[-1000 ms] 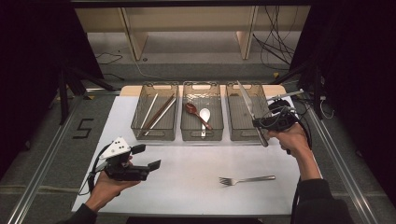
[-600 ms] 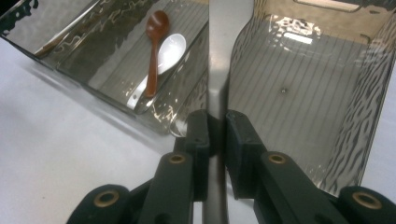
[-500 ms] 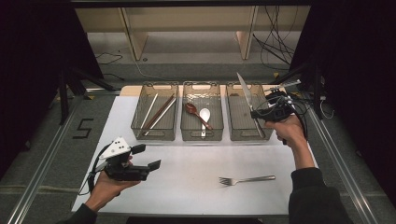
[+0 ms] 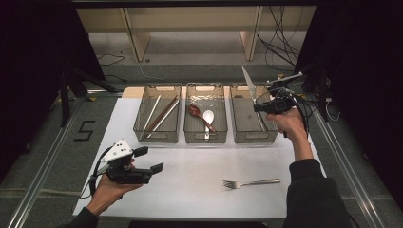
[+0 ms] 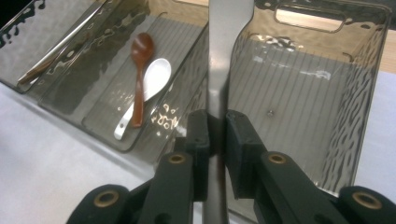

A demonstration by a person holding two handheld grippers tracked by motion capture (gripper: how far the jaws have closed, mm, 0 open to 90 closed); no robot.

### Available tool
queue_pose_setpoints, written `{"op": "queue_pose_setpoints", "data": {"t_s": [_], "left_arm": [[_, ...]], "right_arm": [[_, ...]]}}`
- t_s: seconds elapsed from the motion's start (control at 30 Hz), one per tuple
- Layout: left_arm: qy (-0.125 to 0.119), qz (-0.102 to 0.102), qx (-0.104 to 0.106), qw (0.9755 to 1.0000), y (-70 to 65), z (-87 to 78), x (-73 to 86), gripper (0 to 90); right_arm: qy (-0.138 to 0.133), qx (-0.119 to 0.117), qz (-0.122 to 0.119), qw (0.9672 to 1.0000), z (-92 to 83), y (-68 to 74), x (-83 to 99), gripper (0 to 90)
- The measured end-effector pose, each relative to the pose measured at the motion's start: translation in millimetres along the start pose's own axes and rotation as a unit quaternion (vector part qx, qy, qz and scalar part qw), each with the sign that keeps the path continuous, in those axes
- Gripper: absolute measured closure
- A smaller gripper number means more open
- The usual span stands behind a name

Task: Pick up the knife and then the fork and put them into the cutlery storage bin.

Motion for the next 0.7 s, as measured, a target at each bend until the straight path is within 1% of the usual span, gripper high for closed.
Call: {"op": "queue_pose_setpoints", "data": {"t_s": [0.23, 0.4, 0.57, 0.7], "left_arm": [[0.000, 0.000, 0.000, 1.0000, 0.5, -0.7, -0.2, 15.0], [-0.001, 0.000, 0.001, 1.0000, 0.3, -0.7, -0.3, 15.1], [-0.002, -0.001, 0.001, 1.0000, 0.6, -1.1, -0.6, 15.0], [-0.003, -0.001, 0.001, 1.0000, 0.9, -1.3, -0.6, 15.1]], "right_arm": [[0.006, 0.015, 0.016, 0.9997, 10.6, -7.6, -6.0, 81.1], [0.009, 0.019, 0.025, 0.9995, 15.9, -10.5, -9.2, 81.0], [0.013, 0.029, 0.031, 0.9990, 23.9, -13.3, -11.1, 81.0], [0.016, 0.032, 0.042, 0.9985, 30.5, -16.9, -12.2, 81.0]]}}
Point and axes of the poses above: each handheld gripper's, and its own axes: z roughly forward along the jaws, x roughly out of its underside, y roughly to its left, the point moved 6 cm from there along z, roughly forward along the jaws, and after that the axes turned 11 degrees about z, right-handed, at the moved point
